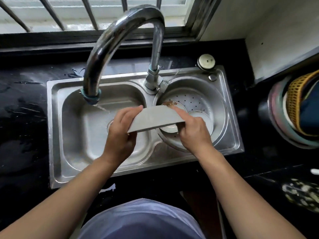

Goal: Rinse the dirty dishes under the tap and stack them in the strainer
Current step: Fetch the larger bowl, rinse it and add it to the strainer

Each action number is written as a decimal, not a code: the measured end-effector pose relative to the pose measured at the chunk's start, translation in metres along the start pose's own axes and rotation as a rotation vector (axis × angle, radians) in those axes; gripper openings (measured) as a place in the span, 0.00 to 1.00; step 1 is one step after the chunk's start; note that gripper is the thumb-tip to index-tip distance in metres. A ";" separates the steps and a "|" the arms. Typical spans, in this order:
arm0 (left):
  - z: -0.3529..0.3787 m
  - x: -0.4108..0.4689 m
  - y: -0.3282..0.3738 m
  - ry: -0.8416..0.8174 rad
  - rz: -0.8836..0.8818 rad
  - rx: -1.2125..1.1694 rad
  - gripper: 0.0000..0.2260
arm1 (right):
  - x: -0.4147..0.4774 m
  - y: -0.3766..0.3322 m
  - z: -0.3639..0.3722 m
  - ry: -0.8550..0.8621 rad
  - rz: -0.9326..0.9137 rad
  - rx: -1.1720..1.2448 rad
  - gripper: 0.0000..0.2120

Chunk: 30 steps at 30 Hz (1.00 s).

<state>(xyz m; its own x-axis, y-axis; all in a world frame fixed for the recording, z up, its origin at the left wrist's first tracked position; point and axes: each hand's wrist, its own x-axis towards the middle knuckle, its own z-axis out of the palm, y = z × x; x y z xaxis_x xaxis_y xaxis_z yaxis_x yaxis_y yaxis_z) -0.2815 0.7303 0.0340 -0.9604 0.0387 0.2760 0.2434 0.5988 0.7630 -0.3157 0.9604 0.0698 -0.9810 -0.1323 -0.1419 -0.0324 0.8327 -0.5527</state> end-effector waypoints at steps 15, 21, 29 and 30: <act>0.187 0.131 0.017 -0.326 -0.425 0.106 0.18 | 0.080 0.140 -0.032 0.174 0.434 -0.204 0.25; 0.222 0.139 -0.002 -0.241 -0.577 0.033 0.16 | 0.118 0.174 -0.004 0.188 0.370 -0.166 0.21; 0.236 0.132 -0.017 -0.151 -0.757 -0.062 0.22 | 0.145 0.190 0.017 0.127 0.391 -0.101 0.20; 0.235 0.131 -0.017 -0.136 -0.786 -0.088 0.22 | 0.146 0.189 0.019 0.135 0.407 -0.069 0.19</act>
<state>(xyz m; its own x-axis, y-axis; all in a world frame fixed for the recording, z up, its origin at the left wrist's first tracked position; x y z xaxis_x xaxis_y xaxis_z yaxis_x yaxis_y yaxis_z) -0.4437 0.9131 -0.0802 -0.8620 -0.2679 -0.4304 -0.5067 0.4266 0.7492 -0.4609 1.0884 -0.0709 -0.9324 0.2823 -0.2256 0.3543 0.8369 -0.4172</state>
